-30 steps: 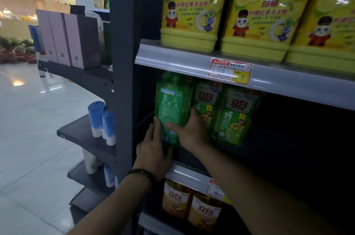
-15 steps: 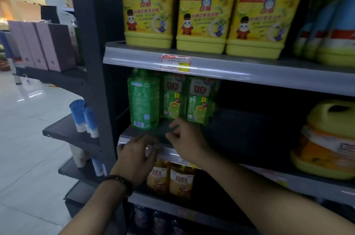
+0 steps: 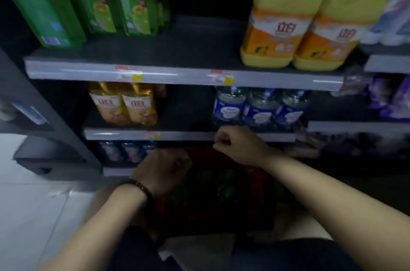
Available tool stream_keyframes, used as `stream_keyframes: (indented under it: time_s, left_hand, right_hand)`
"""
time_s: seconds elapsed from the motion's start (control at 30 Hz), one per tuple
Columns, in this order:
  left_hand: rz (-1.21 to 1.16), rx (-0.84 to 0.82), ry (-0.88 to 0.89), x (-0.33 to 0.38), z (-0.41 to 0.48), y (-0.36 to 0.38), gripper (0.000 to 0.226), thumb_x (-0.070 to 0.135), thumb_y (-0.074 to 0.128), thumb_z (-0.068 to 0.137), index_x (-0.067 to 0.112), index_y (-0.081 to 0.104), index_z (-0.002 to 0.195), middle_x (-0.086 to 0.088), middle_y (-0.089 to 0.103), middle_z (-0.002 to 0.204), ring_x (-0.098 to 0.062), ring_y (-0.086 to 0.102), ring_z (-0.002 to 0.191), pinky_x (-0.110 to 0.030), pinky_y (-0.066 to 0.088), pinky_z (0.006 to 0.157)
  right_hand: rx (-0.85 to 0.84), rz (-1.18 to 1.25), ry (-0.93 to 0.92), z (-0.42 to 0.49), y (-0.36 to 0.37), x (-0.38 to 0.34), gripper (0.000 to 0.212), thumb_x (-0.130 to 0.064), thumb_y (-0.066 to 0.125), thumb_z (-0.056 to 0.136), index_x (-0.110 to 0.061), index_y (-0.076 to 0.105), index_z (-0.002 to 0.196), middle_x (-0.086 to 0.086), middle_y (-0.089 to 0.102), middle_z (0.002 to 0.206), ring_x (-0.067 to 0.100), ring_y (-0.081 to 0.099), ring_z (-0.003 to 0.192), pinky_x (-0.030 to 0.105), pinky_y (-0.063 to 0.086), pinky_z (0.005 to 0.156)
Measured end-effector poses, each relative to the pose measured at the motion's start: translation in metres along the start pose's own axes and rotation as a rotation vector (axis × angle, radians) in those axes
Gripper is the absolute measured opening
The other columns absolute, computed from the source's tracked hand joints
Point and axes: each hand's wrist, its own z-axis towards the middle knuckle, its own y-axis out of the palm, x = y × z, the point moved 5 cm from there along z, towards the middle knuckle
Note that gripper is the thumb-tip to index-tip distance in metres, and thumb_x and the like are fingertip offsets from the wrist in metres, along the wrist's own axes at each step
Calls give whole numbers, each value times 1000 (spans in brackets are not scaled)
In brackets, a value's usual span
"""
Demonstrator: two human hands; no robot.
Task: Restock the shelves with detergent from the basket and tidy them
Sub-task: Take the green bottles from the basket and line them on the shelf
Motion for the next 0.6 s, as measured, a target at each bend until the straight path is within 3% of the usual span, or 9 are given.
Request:
stream_keyframes:
  time_s: [0.13,0.37,0.47,0.6]
  left_hand:
    - [60,-146,-39,0,7,57,22,40,59,102,29,76,110,3,77,111,-22,73,102,-38,58,87]
    - [-52,-275,-97,-24,10,117,16,35,60,103,33,73,112,8,73,111,-14,70,99,-32,58,88]
    - [-101,-311,-137,-38,11,126,17,35,59,105,32,72,115,9,70,112,-13,69,98,-31,59,88]
    - [-162,-343,-150,-50,19,133,19,36,58,105,30,70,118,9,68,113,-14,70,102,-30,61,89]
  right_hand:
    - [-120,12,220,-23,56,86,17,-39,74,96,-27,68,106,-7,71,105,13,67,98,36,58,87]
    - [-259,26,433,-45,167,175,25,-28,69,100,-20,63,124,6,62,126,26,62,114,43,55,97]
    - [-303,-53,444,-36,185,187,44,-24,65,101,-23,56,144,11,50,145,32,53,131,35,45,106]
    - [-437,-87,451,-16,207,209,68,-21,61,106,-19,30,166,16,24,172,36,27,157,43,30,124]
